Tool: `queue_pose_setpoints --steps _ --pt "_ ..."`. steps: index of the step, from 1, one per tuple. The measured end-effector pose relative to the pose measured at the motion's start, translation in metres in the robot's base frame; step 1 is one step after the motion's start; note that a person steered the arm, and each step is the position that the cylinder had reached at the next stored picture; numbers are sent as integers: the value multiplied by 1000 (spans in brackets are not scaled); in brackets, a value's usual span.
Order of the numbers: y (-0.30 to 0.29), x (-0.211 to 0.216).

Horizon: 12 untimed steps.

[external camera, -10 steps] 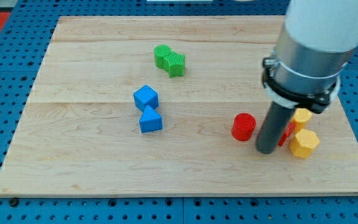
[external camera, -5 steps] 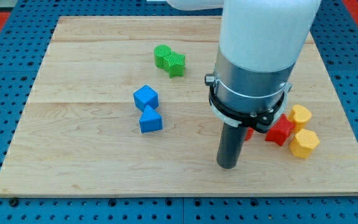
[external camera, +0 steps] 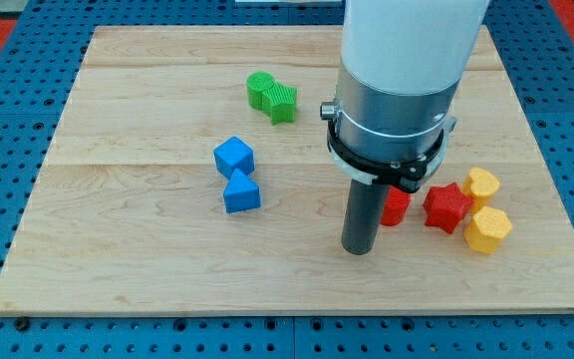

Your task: Push the cube closer to the green blocks

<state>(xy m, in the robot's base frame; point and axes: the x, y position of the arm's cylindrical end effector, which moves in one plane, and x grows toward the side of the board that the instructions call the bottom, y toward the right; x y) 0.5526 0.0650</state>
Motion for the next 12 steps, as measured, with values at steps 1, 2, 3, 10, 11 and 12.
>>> queue_pose_setpoints --steps 1,2,3,10,11,12 --pt "-39 -5" --pt "-78 -28" --pt "-107 -48" --pt "-200 -160" --pt "-214 -156" --pt "-257 -167"
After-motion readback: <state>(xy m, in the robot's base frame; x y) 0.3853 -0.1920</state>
